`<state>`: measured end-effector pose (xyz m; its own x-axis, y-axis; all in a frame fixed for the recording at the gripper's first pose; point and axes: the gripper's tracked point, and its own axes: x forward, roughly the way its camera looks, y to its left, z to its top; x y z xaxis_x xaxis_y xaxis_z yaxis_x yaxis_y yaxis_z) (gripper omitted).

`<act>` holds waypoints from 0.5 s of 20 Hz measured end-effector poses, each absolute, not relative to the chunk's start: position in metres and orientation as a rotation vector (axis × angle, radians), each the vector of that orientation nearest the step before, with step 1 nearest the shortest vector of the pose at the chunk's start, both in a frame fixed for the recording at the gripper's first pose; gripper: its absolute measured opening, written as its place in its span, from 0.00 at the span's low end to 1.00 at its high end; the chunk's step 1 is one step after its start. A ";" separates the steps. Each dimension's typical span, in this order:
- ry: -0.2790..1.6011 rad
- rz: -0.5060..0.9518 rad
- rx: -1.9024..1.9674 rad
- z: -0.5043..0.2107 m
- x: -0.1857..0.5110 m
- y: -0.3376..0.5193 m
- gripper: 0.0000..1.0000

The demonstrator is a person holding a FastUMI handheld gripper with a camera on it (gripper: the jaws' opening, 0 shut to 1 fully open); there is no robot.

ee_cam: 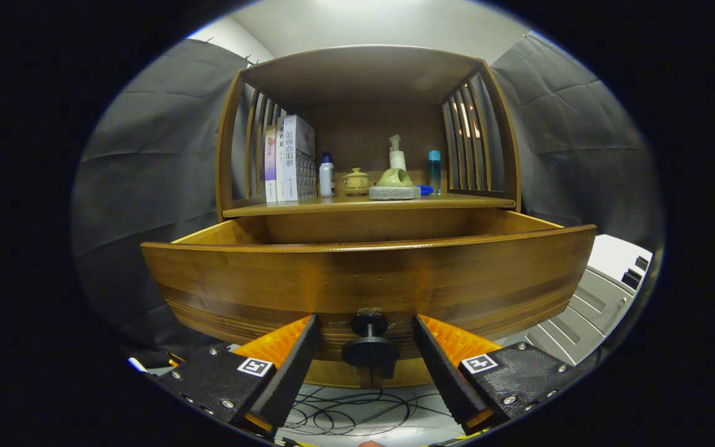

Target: Pull open the drawer, take out the items inside it, and place them on the countertop above the cabinet.

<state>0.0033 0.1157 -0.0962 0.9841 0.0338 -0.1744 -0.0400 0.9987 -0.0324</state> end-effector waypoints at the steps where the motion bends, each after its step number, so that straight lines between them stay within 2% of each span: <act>1: 0.175 0.039 -0.038 -0.096 0.008 0.116 0.95; 10: 0.157 0.023 -0.026 -0.091 0.061 0.120 0.95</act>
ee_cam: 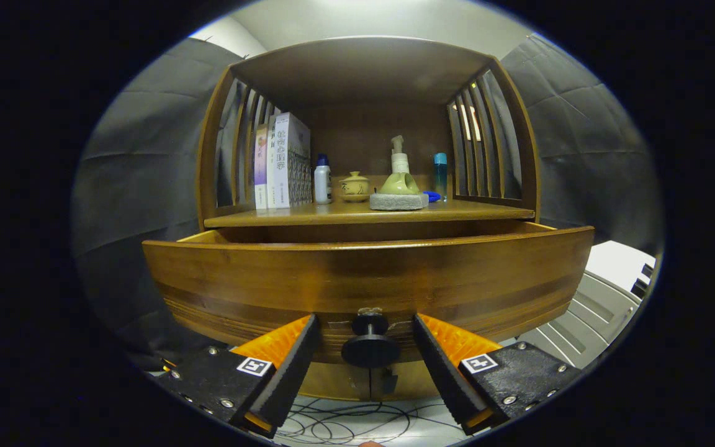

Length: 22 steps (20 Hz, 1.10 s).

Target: Pull open the drawer, take out the items inside it, and place them on the countertop above the cabinet.

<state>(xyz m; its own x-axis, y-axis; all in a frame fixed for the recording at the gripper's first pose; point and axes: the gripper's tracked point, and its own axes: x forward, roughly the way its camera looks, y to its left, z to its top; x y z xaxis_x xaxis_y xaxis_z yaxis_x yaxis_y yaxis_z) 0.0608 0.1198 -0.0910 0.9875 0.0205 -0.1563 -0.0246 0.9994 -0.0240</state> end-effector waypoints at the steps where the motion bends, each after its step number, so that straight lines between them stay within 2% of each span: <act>1: 0.150 0.020 -0.026 -0.090 0.065 0.119 0.95; 22: 0.155 0.025 -0.018 -0.094 0.161 0.122 0.93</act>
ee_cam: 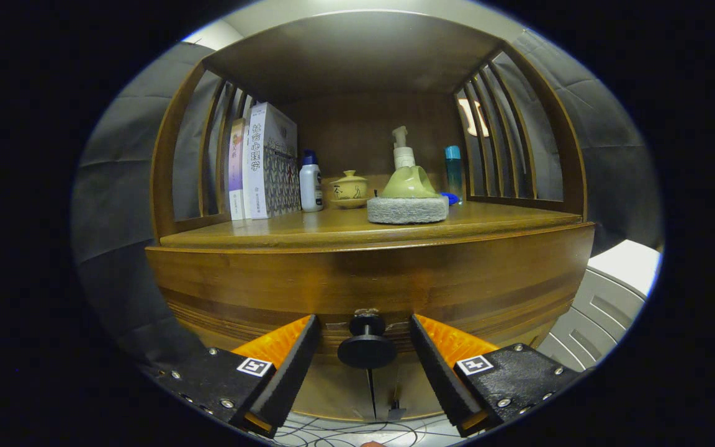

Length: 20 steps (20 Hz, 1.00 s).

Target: Pull open the drawer, take out the items inside it, and place them on the countertop above the cabinet.

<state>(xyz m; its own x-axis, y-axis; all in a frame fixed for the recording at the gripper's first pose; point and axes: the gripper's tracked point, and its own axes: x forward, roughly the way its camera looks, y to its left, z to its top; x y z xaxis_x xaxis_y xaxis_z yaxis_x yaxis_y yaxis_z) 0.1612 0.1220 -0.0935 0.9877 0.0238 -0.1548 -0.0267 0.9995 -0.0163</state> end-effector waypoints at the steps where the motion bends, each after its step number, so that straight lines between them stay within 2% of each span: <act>1: 0.155 0.022 -0.017 -0.091 0.167 0.121 0.93; 9: 0.124 0.044 -0.097 -0.087 0.165 0.117 0.93; 20: -0.063 0.163 -0.039 0.045 0.085 0.085 0.93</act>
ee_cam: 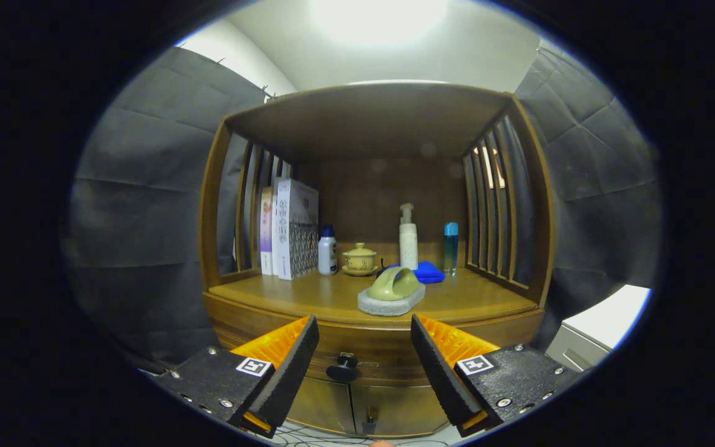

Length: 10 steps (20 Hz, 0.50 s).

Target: Pull open the drawer, take out the items inside it, and place them on the countertop above the cabinet.

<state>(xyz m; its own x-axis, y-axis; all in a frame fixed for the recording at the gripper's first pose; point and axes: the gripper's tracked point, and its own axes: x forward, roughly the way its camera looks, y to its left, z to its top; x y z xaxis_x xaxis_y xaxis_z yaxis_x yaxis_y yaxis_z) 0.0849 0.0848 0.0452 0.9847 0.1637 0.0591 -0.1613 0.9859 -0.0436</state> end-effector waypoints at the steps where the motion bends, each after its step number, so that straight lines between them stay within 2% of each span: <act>1: -0.064 0.162 -0.023 0.051 0.076 0.080 0.93; 10: -0.082 0.181 0.009 0.067 -0.003 0.050 0.93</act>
<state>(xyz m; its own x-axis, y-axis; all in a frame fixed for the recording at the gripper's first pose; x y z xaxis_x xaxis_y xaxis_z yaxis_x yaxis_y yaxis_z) -0.0026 0.0501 0.0669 0.9803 0.1796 0.0823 -0.1803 0.9836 0.0014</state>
